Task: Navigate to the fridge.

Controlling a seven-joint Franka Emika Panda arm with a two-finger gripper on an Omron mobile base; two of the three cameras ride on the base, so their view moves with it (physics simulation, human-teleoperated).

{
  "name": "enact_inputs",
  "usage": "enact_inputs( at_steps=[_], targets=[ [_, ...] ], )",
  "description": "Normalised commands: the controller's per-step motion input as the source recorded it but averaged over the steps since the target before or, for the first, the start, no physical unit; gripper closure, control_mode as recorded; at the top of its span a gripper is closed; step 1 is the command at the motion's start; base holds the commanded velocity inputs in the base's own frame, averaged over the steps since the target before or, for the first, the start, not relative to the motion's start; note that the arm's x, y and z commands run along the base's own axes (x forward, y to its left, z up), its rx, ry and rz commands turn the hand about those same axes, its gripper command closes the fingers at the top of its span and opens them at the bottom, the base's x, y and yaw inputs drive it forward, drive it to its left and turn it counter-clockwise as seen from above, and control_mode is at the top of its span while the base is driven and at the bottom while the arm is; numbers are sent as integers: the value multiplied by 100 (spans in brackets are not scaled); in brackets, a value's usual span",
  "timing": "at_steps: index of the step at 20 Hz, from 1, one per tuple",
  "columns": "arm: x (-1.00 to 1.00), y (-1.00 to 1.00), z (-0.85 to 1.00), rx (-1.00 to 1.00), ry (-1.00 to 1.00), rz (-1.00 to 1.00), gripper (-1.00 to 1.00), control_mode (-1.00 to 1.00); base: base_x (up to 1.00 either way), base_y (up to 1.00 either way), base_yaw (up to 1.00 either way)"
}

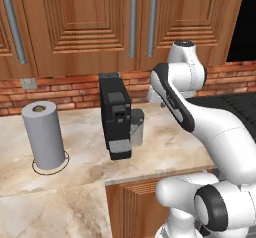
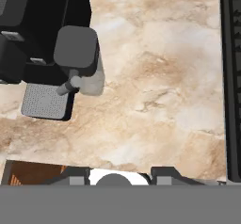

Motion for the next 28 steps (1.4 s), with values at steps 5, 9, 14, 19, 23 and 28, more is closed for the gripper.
enact_inputs(
  at_steps=[5,9,14,19,23,28],
  targets=[
    [0,0,0,0,0,0,-100,100,-4,0,-3],
    [0,0,0,0,0,0,-100,100,-17,-6,-43],
    [0,0,0,0,0,0,-100,100,-24,-1,-75],
    [0,0,0,0,0,0,-100,100,-12,1,-85],
    [0,0,0,0,0,0,-100,100,0,-22,-70],
    [0,0,0,0,0,0,-100,100,3,-61,-61]
  ],
)
